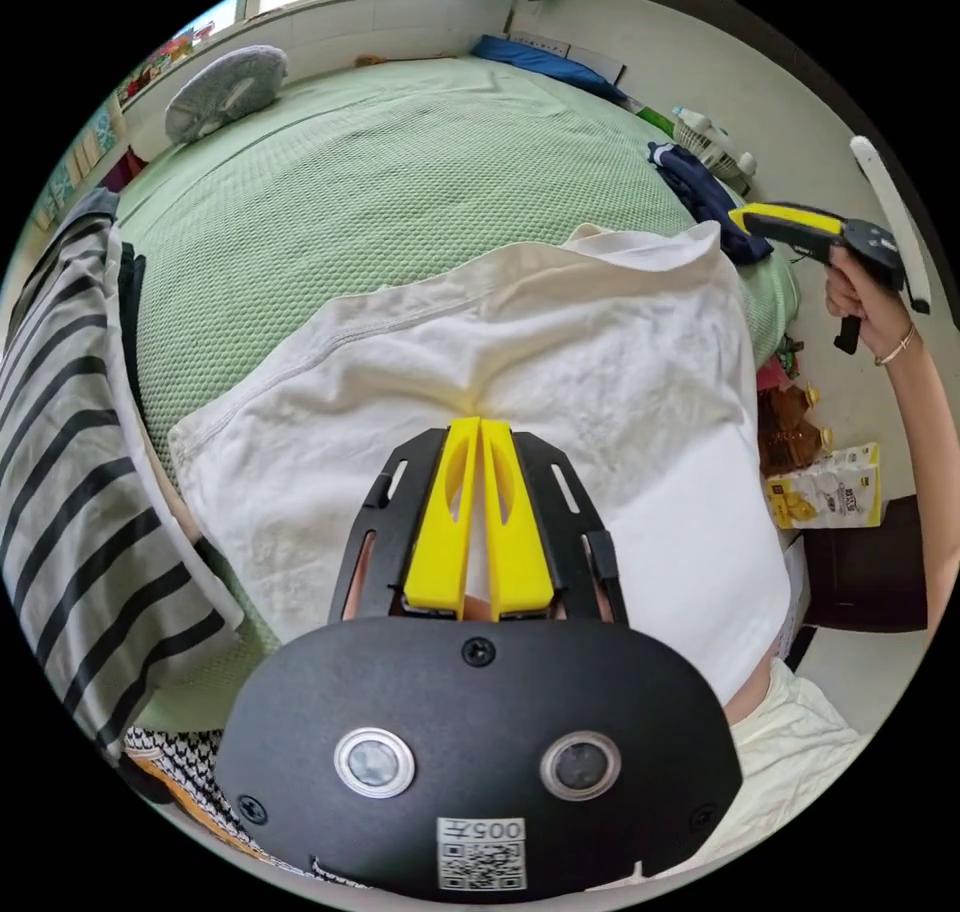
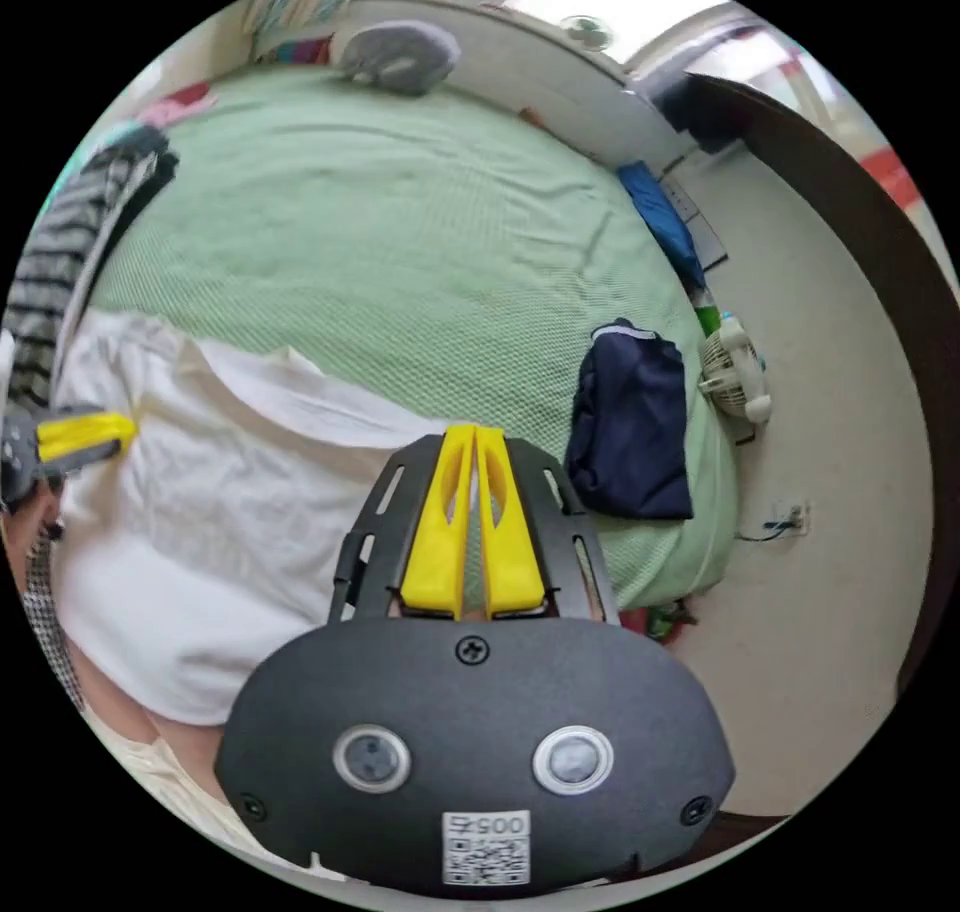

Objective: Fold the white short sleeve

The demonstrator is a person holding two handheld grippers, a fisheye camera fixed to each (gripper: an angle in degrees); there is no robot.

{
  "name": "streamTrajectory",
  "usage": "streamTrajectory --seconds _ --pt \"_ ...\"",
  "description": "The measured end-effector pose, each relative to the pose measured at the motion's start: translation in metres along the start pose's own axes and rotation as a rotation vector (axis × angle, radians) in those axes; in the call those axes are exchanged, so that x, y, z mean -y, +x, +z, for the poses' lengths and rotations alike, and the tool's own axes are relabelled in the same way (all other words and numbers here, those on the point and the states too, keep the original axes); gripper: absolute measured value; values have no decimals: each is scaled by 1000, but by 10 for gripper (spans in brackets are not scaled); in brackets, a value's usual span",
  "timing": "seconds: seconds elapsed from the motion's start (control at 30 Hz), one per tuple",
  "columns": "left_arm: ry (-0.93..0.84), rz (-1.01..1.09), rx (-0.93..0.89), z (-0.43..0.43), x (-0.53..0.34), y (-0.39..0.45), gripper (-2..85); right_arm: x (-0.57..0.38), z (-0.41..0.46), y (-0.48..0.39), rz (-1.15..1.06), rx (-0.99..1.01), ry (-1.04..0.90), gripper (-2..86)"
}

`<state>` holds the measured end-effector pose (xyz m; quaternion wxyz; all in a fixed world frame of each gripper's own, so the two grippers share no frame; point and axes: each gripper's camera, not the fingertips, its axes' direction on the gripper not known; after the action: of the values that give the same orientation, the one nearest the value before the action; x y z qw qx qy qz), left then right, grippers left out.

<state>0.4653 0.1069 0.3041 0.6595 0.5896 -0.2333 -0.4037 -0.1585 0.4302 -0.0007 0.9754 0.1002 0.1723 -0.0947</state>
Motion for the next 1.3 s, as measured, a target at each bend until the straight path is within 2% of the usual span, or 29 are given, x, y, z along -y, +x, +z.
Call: streamTrajectory --seconds 0.1,0.2,0.33,0.43,0.5,0.6,0.73,1.0,1.07,1.13,1.2,1.3 --pt "-7 19 -5 1 1 4 -4 -18 -5 -9 -58 97 -5 -12" --pt "-20 13 -29 2 2 6 -4 -43 3 -32 -182 87 -31 -13" --pt "-13 9 -30 2 -1 11 -4 -66 20 -48 -210 6 -95 -13" --pt "1 31 31 0 -4 25 -4 -81 27 -49 -204 84 -102 -13" --pt "2 73 122 1 -6 43 -3 -89 39 -50 -208 68 -119 -14" --pt "-10 105 204 2 -6 59 -3 -94 48 -48 -175 58 -114 -15" --pt "-7 95 203 0 -8 61 -3 -96 56 -42 -170 54 -144 -15" --pt "-32 96 268 -6 -8 72 -2 -121 67 18 39 277 -114 -13" --pt "-70 78 240 -15 -3 70 0 -130 65 32 63 328 -93 -11" --pt "-83 65 125 -29 -3 68 3 -145 58 53 117 396 -33 -5" --pt "2 89 -74 -57 -13 74 9 -173 47 85 221 466 77 22" --pt "59 130 -146 -83 -25 87 32 -203 41 116 282 485 137 66"
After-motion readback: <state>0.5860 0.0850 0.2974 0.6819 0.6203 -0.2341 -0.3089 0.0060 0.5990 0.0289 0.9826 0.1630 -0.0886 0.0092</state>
